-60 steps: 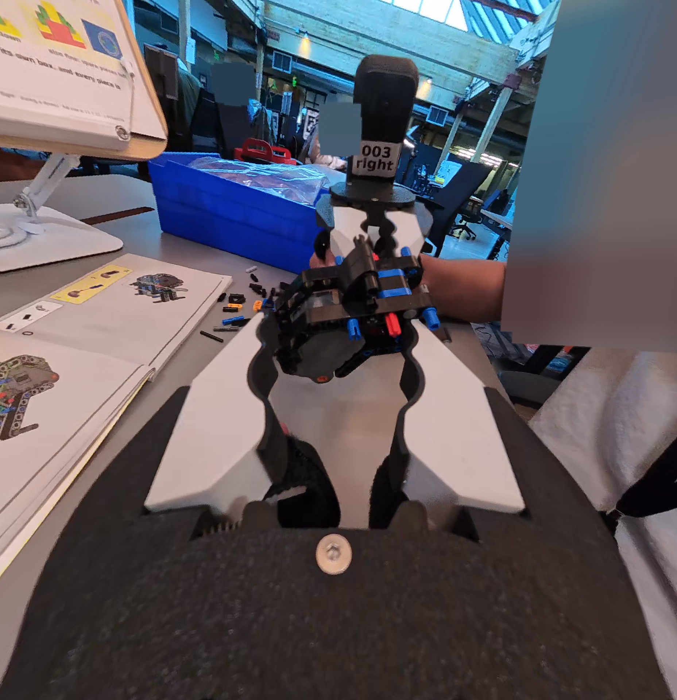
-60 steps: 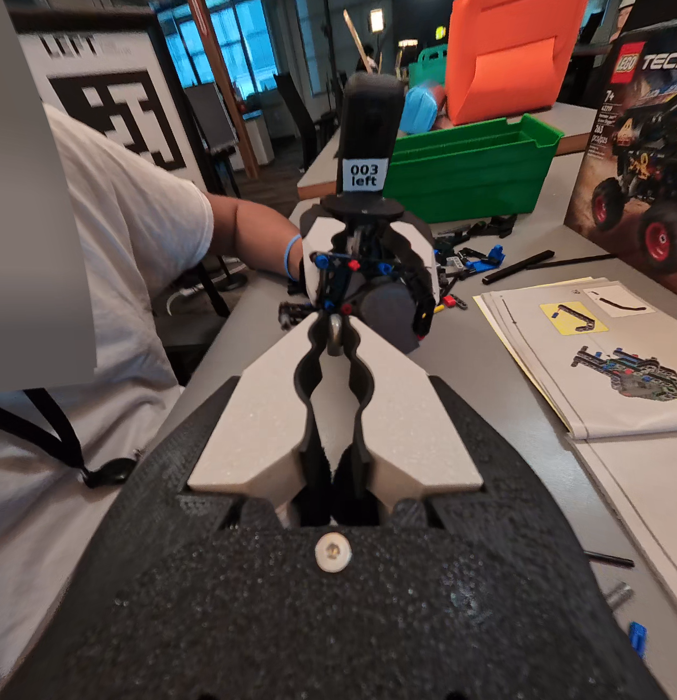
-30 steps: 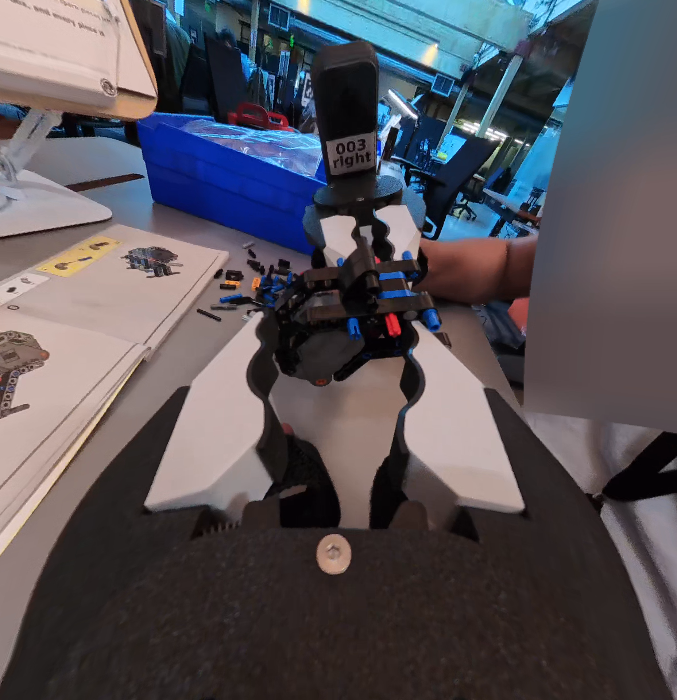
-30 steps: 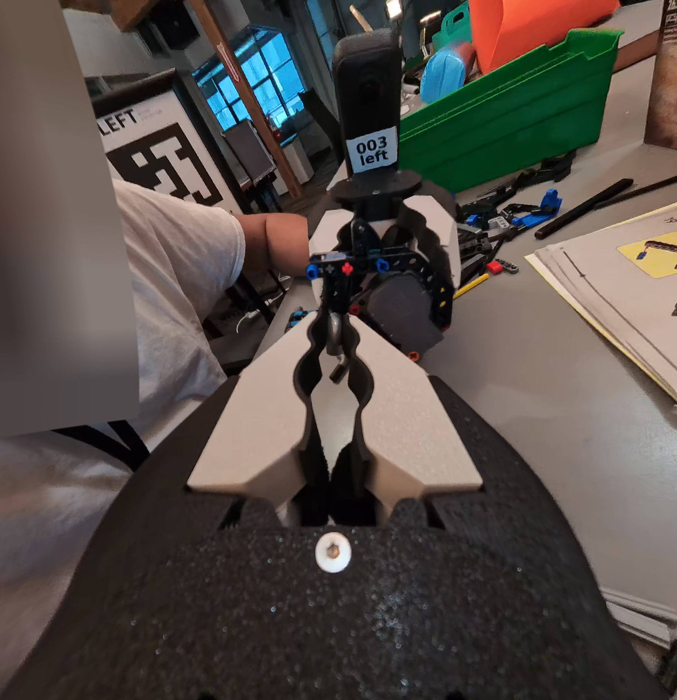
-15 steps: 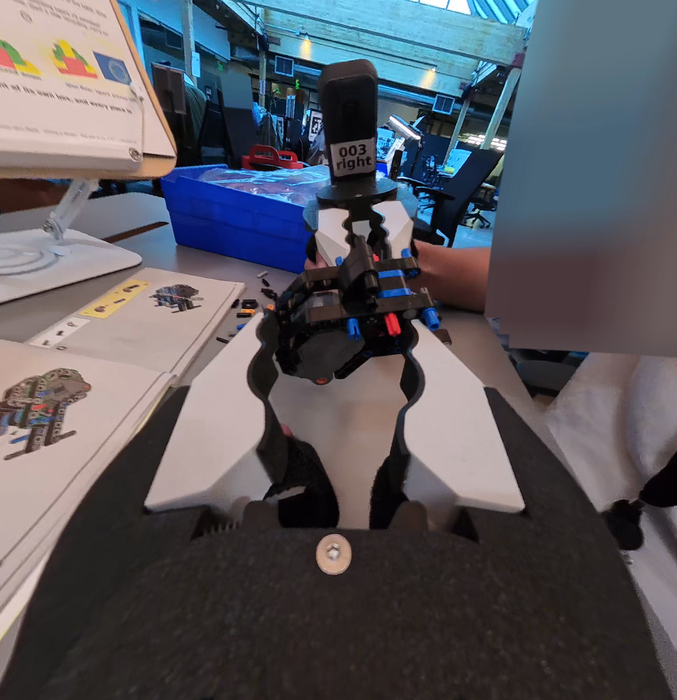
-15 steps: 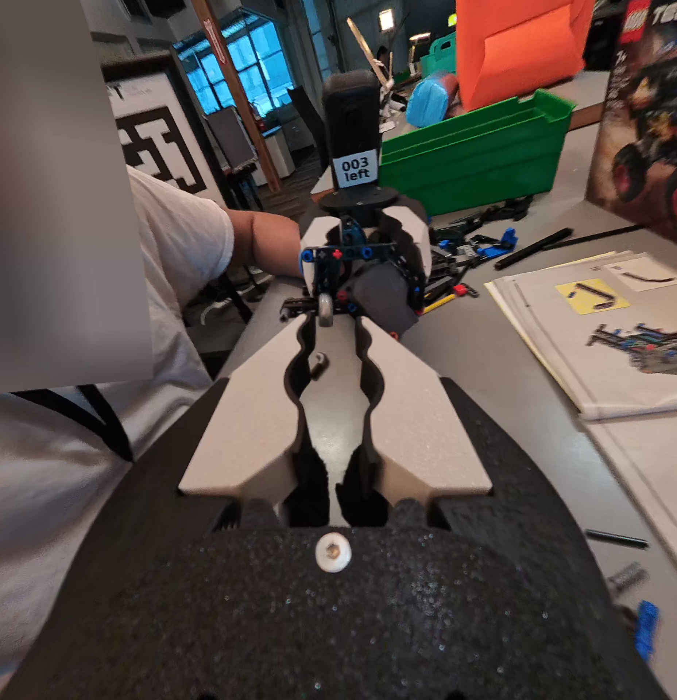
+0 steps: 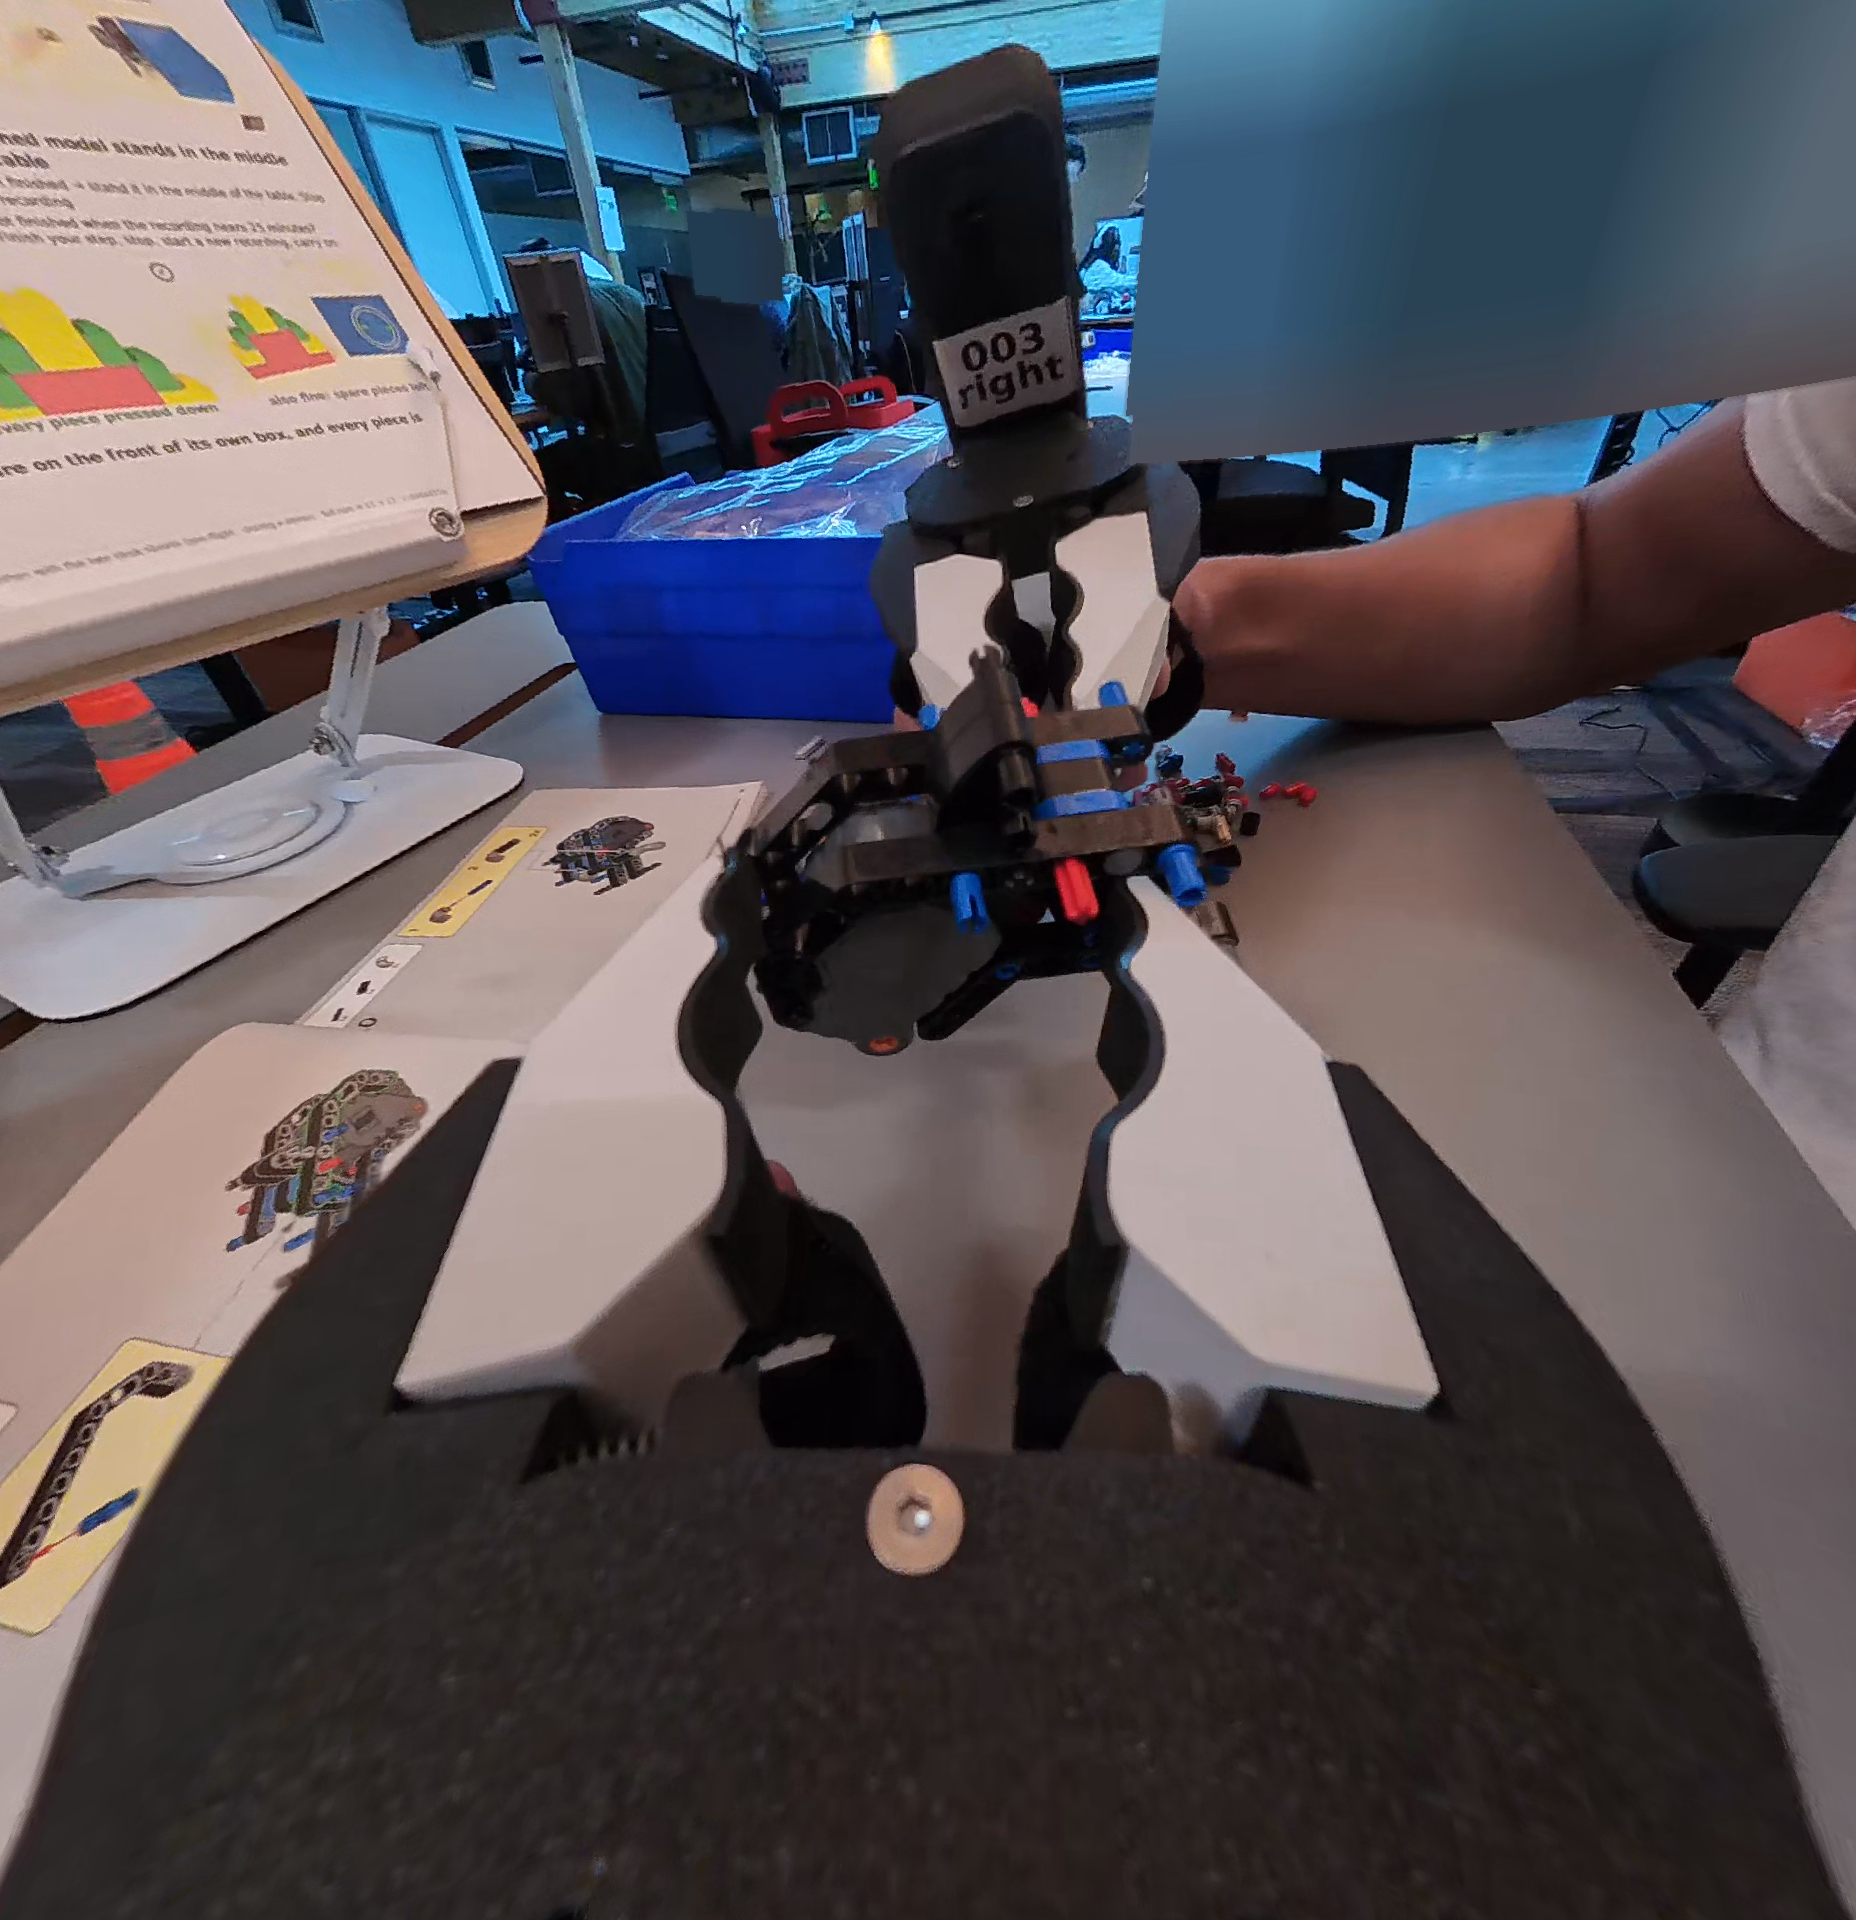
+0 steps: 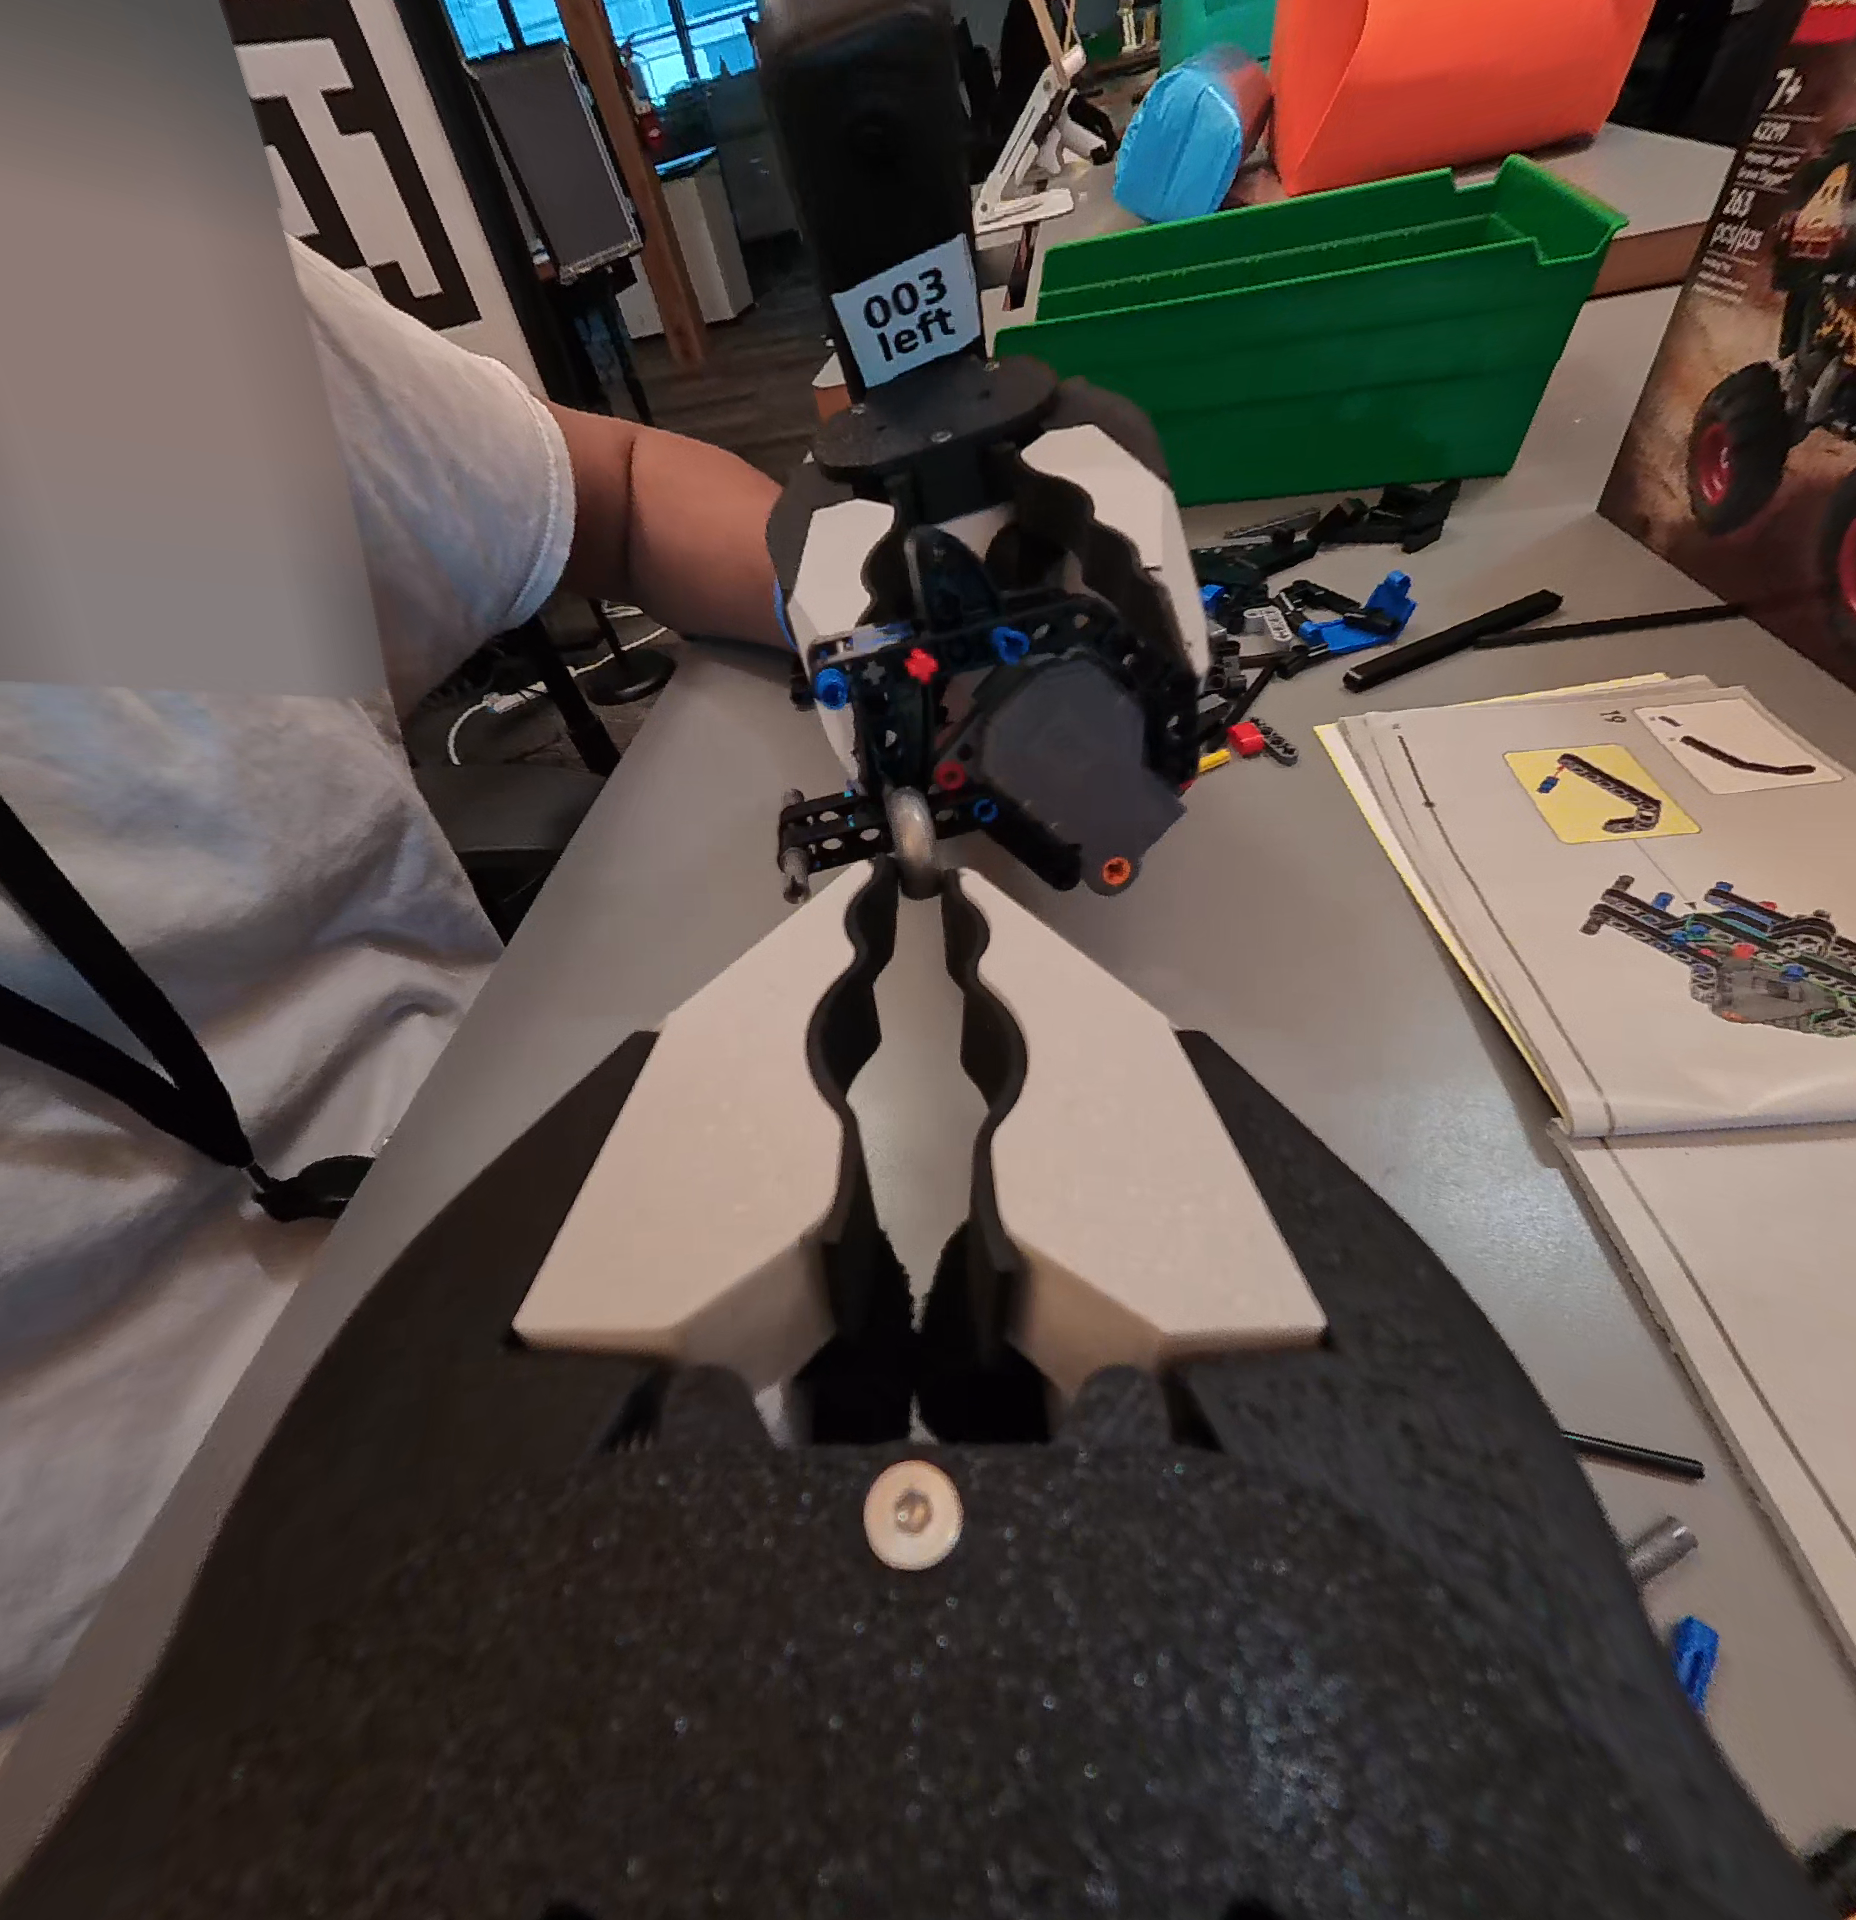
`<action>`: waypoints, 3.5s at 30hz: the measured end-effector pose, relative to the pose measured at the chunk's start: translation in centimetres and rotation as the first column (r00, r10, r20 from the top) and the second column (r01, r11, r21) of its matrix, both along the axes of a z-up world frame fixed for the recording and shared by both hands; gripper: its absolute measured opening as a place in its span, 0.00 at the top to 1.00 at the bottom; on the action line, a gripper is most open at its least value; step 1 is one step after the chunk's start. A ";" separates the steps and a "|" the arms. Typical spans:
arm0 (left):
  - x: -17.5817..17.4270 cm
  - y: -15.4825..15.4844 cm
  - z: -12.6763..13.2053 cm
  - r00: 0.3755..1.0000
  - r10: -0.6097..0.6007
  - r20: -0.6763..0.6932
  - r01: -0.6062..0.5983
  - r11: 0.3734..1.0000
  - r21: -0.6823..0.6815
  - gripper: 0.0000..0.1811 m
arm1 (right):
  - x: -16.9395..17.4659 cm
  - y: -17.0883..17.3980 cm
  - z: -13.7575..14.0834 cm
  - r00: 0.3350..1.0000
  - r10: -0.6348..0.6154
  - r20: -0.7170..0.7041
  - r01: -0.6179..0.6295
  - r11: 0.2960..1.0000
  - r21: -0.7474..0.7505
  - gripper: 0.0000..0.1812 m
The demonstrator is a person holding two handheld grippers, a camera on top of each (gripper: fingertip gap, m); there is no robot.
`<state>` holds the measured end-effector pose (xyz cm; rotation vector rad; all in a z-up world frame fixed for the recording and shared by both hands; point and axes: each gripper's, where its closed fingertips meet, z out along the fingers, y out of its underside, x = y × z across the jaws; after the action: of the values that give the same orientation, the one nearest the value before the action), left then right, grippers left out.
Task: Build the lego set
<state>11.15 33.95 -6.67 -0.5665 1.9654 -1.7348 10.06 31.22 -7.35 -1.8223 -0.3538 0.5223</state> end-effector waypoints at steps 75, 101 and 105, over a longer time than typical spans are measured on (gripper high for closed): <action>-1.6 -2.1 -6.1 0.950 -0.087 -0.301 0.154 0.966 0.209 0.65 | -0.8 1.1 -4.5 0.921 -0.012 0.389 -0.014 0.998 0.064 0.70; -1.6 -2.5 -7.1 0.981 -0.035 0.190 -0.106 0.726 0.680 0.66 | -1.1 -0.3 -5.9 0.721 0.025 0.692 -0.003 0.999 -0.033 0.67; -2.1 -2.0 -7.3 0.992 -0.055 0.111 -0.031 0.759 0.650 0.58 | -0.6 0.0 -5.9 0.716 -0.006 0.698 0.022 1.000 -0.014 0.67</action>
<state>9.06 31.98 -13.97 -0.1839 2.2912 -0.9338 9.43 31.24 -13.28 -1.9905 -0.8501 -0.2184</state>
